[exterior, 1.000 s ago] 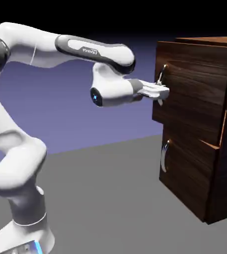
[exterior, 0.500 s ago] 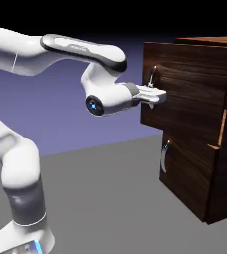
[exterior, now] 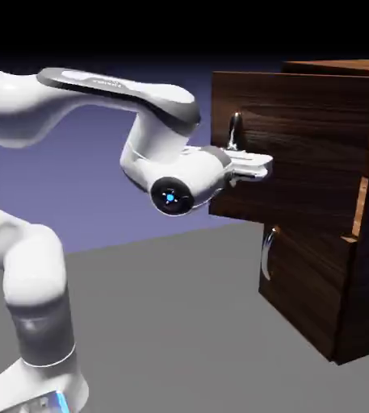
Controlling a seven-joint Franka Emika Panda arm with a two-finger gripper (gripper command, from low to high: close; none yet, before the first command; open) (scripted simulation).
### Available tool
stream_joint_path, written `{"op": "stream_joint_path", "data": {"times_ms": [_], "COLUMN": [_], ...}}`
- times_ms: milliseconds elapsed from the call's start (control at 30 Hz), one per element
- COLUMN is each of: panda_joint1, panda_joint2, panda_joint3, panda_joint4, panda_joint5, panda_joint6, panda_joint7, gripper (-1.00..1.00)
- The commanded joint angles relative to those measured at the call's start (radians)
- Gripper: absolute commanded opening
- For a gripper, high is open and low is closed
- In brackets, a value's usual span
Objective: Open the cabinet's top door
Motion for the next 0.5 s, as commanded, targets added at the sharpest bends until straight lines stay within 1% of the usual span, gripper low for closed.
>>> {"op": "stream_joint_path", "data": {"times_ms": [0, 200, 467], "panda_joint1": [-0.005, -0.011, 0.048], "panda_joint2": [0.007, 0.091, 0.286], "panda_joint3": [-0.031, -0.210, -0.432], "panda_joint4": [0.007, 0.092, 0.290], "panda_joint5": [-0.043, -0.255, -0.430], "panda_joint6": [-0.044, -0.305, -0.653], "panda_joint7": [0.009, 0.026, -0.005], "gripper": [-1.00, -1.00, -1.00]}}
